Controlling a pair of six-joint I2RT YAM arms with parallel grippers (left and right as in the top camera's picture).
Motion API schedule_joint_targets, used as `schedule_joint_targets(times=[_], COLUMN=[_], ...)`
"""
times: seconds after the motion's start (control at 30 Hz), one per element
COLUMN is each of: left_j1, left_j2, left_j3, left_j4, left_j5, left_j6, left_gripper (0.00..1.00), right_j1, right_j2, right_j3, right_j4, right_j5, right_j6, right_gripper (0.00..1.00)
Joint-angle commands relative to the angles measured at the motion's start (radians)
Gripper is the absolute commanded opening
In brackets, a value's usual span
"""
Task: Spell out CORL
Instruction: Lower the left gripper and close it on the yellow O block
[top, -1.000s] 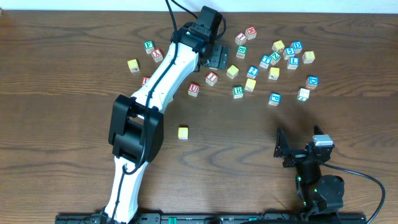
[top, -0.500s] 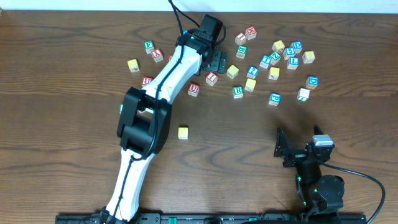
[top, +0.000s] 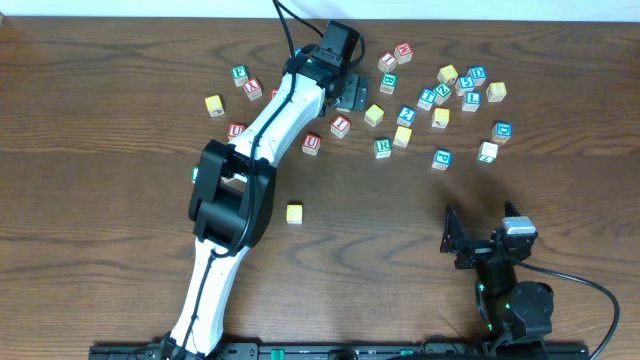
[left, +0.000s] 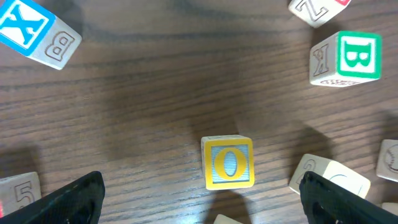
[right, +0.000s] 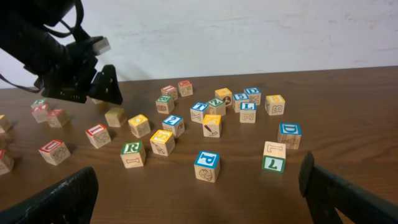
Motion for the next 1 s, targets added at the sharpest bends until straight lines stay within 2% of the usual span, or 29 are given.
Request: schedule_joint_targets(times=[0.0,0.4,0.97], left_j1=[0.009,0.009,0.007], left_j2=[0.051,0.071,0.076], left_j3=[0.02,0.02,0.02], left_j4=[0.001,0.054,0.053], left_j5=[-0.013,-0.013,-0.032], left_j6=[0.017,0.018,0.036], left_gripper=[0.98,1.0,0.97], right_j1=[-0.011,-0.011,-0.011], right_j2=[-0.007,-0.007,-0.007], right_j3=[-0.002,-0.002,-0.002], right_j4=[-0.004,-0.004,-0.004], right_j5=[-0.005,-0.005,-0.005], right_j6=[-0.013,-0.013,-0.013], right_gripper=[0.99,0.99,0.99])
